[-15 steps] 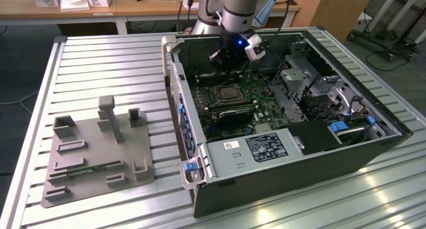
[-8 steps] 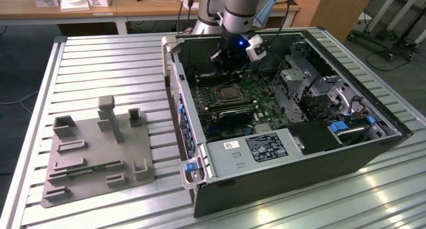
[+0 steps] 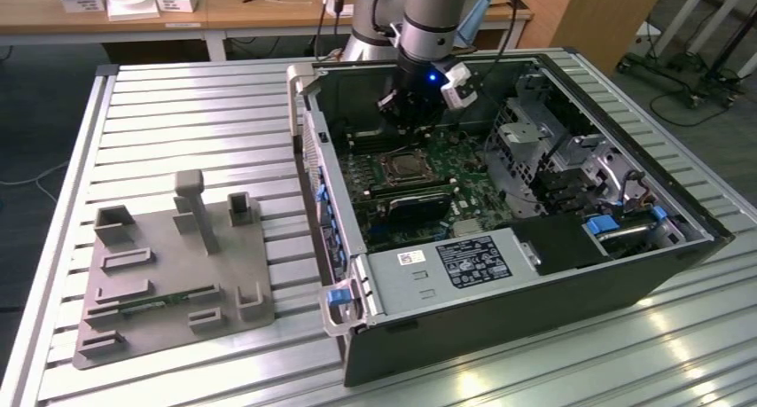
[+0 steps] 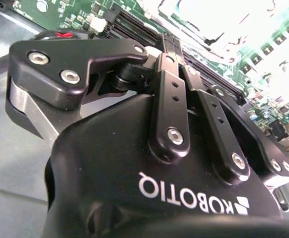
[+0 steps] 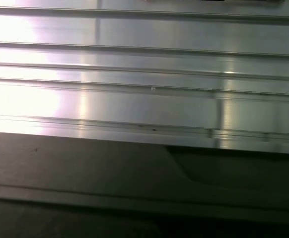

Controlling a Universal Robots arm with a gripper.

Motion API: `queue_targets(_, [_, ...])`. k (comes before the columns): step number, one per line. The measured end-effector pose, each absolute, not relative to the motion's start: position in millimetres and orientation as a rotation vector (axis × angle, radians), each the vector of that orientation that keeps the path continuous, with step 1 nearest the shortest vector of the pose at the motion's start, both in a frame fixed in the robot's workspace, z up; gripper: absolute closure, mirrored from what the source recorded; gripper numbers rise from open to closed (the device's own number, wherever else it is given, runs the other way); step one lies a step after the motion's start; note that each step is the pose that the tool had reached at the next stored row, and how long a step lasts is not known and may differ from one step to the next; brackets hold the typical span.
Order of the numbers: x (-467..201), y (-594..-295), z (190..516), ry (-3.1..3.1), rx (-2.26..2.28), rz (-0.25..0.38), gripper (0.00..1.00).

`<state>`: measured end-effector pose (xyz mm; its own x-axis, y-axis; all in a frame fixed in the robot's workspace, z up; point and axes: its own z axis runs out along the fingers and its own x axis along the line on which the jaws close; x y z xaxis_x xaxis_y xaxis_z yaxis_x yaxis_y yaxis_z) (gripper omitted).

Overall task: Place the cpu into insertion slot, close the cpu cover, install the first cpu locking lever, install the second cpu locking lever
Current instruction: 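Install the first cpu locking lever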

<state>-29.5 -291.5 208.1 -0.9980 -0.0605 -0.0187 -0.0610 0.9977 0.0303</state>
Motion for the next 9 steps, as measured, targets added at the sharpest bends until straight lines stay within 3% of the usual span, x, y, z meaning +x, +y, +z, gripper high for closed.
queue_targets(9, [-26.5,-291.4,203.9,3.121,-0.092,0.047,0.9])
